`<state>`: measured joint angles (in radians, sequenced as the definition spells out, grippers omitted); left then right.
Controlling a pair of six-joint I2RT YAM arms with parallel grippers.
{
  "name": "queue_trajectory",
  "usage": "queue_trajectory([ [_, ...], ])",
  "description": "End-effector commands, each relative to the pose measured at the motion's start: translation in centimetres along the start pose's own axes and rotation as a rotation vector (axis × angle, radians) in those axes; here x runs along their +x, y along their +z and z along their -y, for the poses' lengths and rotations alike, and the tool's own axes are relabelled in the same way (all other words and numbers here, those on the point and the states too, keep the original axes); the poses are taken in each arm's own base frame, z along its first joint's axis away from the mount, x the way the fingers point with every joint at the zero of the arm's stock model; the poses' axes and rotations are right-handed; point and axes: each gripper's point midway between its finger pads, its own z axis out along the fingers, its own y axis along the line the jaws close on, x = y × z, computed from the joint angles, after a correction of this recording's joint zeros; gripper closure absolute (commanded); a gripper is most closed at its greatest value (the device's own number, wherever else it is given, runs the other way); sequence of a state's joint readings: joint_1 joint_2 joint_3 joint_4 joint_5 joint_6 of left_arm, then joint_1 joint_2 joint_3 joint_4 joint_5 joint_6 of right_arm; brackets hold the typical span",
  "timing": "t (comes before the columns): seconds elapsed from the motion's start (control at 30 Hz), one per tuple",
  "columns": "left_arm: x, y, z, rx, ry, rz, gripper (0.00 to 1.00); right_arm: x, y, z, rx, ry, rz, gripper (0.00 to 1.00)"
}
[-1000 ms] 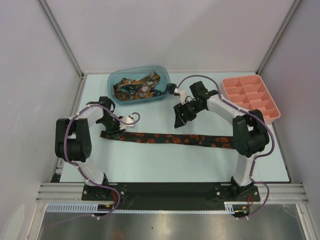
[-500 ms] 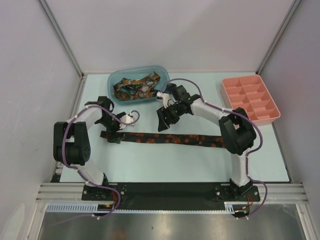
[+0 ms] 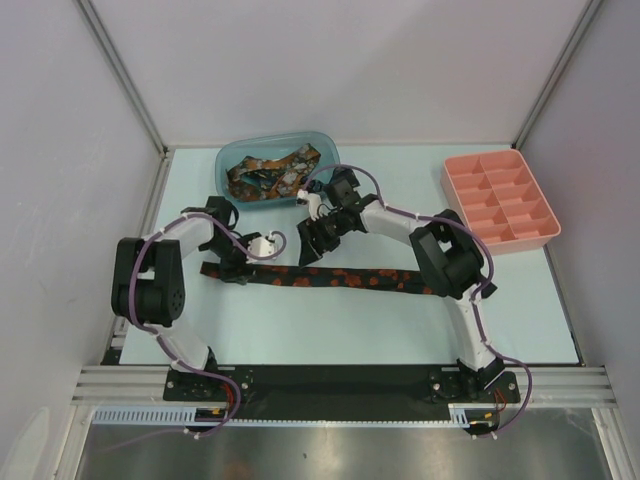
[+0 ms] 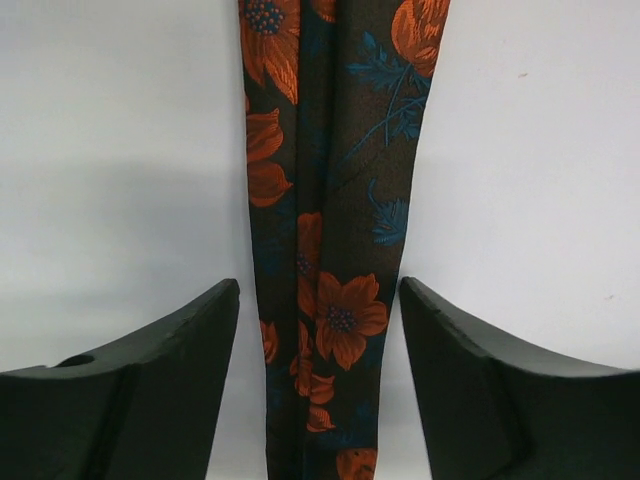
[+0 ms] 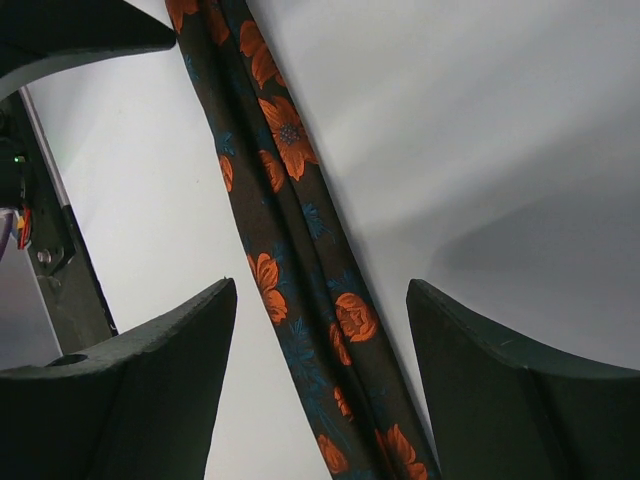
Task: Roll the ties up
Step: Roll the tie at the center of the board.
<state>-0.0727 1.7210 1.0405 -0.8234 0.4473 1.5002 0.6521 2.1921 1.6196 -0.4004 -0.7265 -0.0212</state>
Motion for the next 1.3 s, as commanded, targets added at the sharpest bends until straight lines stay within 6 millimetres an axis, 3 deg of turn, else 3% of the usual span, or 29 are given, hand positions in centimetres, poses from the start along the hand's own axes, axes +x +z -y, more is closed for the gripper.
queue_trajectory([
  [0.0, -1.1, 0.2, -0.2, 0.013, 0.063, 0.03, 0.37, -2.6, 0.3, -1.2, -0.075, -0.052, 0.064, 0.25],
  [0.17, -1.8, -0.4, 0.9, 0.076, 0.033, 0.051, 0.59, -3.2, 0.6, -1.5, -0.1, -0.069, 0.079, 0.25],
  [0.37, -2.1, -0.4, 1.3, 0.123, -0.023, 0.065, 0.71, -3.3, 1.6, -2.0, -0.122, -0.066, 0.08, 0.27],
  [0.43, -2.3, -0.5, 1.1, 0.12, -0.039, 0.074, 0.65, -3.6, 2.0, -2.2, -0.12, -0.076, 0.084, 0.28],
  [0.47, -2.5, -0.8, 0.7, 0.103, -0.044, 0.081, 0.51, -3.7, 2.2, -2.2, -0.116, -0.079, 0.085, 0.3],
  [0.57, -2.7, -2.6, -0.7, 0.039, -0.09, 0.125, 0.35, -4.8, 2.1, -2.8, -0.121, -0.063, 0.113, 0.38],
  [0.7, -0.2, -5.7, -1.2, -0.047, -0.164, 0.152, 0.2, -5.8, 1.8, -5.0, -0.154, -0.019, 0.144, 0.47],
  [0.77, 1.1, -6.1, -0.6, -0.058, -0.166, 0.135, 0.16, -5.9, 2.2, -6.2, -0.16, -0.016, 0.151, 0.47],
  [0.9, 4.2, -6.8, -0.2, -0.092, -0.194, 0.102, 0.13, -5.4, 3.7, -7.6, -0.157, -0.039, 0.129, 0.47],
  [1.1, 7.7, -6.1, -0.4, -0.12, -0.166, 0.037, 0.14, -4.6, 6.1, -4.5, -0.049, -0.08, 0.092, 0.48],
  [1.27, 8.7, -5.7, -0.4, -0.109, -0.145, 0.014, 0.17, -3.9, 7.5, -3.1, 0.012, -0.135, 0.069, 0.49],
])
